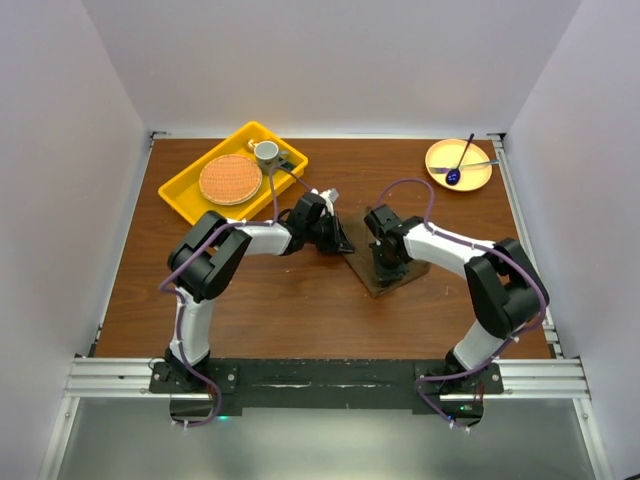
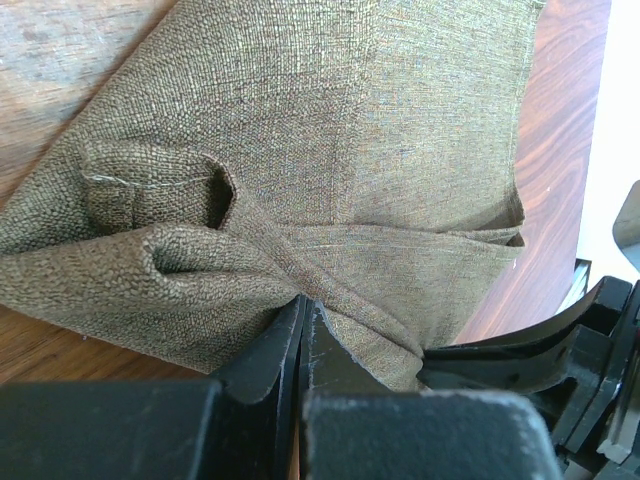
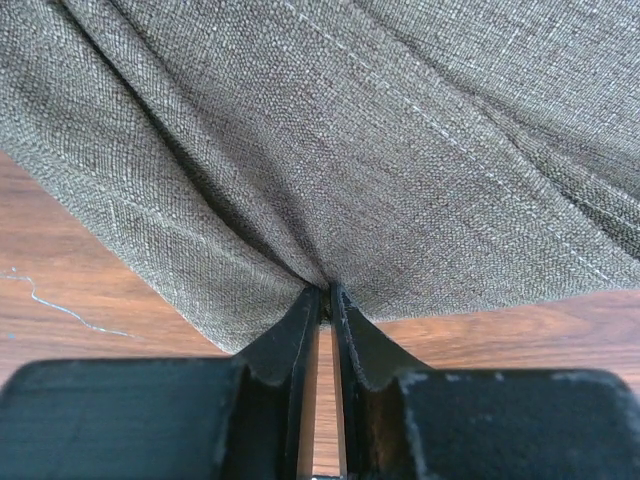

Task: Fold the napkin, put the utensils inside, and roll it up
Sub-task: Roll the napkin with the utensil

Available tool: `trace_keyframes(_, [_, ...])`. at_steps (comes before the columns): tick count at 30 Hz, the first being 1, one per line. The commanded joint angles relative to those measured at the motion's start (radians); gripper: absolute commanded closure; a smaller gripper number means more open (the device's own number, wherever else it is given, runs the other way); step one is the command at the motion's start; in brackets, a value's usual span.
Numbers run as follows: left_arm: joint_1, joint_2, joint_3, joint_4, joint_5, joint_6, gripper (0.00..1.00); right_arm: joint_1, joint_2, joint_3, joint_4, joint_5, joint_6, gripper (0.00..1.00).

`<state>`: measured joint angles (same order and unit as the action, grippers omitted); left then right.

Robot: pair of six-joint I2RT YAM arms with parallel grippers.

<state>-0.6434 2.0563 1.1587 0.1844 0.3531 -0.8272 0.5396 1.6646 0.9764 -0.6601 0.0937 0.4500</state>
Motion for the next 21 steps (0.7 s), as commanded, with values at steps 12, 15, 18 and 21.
trace_keyframes(12, [0.013,0.076,-0.059,-0.168,-0.118,0.059,1.0,0.036,-0.175,0.169,-0.043,0.034,-0.059,0.56])
trace_keyframes(15, [0.013,0.071,-0.056,-0.168,-0.118,0.059,1.0,0.037,-0.149,0.174,0.037,-0.067,-0.039,0.61])
trace_keyframes(18, [0.013,0.068,-0.054,-0.172,-0.118,0.057,1.0,0.037,-0.109,0.157,0.129,-0.118,-0.01,0.74])
trace_keyframes(21, [0.011,0.062,-0.053,-0.178,-0.12,0.06,1.0,0.037,-0.062,0.15,0.172,-0.123,-0.001,0.95])
